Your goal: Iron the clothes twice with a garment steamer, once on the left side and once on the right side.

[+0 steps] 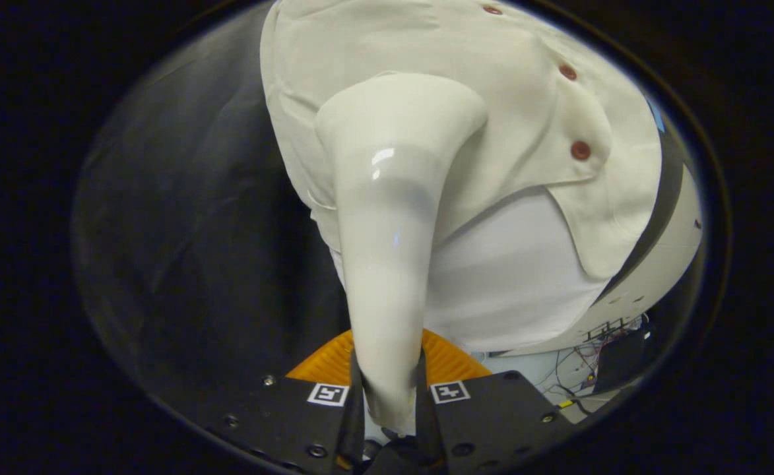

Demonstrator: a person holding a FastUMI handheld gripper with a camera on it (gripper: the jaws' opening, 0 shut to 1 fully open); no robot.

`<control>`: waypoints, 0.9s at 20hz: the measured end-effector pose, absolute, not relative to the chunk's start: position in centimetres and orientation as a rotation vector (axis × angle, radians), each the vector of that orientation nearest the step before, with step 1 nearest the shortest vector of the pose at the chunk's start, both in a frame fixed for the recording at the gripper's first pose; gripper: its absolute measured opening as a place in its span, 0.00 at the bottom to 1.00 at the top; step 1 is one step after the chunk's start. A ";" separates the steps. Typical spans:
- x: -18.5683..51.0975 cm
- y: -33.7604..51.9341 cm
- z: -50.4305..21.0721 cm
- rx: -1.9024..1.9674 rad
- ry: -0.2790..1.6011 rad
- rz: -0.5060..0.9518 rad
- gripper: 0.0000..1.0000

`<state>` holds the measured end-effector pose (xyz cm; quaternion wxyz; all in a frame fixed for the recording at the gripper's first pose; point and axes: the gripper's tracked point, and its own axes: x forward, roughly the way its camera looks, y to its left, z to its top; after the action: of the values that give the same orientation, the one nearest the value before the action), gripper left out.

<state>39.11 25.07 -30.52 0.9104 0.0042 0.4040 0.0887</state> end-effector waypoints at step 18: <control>27.9 17.6 -18.2 0.017 0.688 0.093 0.31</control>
<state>27.86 17.58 -18.16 0.9404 0.0085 0.3370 0.0458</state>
